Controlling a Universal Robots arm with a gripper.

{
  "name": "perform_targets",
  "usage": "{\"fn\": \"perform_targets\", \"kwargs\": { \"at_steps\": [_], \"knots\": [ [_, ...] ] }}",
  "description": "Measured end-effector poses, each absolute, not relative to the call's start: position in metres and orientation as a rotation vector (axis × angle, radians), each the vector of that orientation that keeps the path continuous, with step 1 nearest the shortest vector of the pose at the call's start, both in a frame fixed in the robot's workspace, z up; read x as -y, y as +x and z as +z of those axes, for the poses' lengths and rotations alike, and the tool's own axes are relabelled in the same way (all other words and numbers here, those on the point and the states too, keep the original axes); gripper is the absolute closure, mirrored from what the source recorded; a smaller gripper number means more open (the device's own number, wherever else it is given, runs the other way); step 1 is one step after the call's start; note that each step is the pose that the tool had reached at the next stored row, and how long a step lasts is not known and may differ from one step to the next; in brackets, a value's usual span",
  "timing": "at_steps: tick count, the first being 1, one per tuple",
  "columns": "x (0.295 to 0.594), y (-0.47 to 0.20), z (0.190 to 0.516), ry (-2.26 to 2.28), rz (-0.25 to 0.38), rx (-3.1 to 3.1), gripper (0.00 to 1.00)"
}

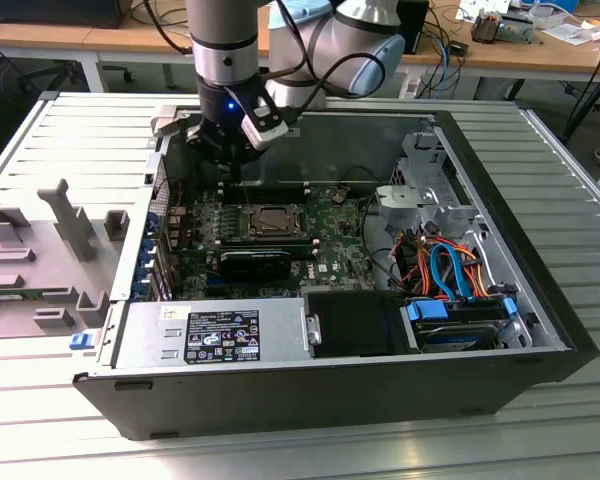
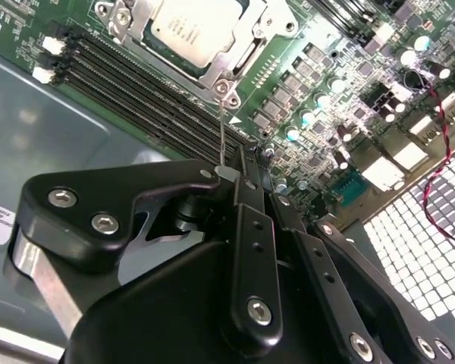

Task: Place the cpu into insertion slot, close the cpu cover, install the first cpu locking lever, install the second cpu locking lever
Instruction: 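Install the first cpu locking lever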

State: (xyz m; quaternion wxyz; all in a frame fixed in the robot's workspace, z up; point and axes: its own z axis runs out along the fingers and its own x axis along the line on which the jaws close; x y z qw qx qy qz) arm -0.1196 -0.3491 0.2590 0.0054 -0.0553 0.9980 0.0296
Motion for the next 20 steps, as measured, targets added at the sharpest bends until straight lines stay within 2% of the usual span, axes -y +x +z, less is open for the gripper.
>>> {"fn": "perform_targets", "kwargs": {
  "at_steps": [20],
  "knots": [
    [0.349,-0.100,0.254,-0.181,0.103,-3.133,0.89]
  ]
}}
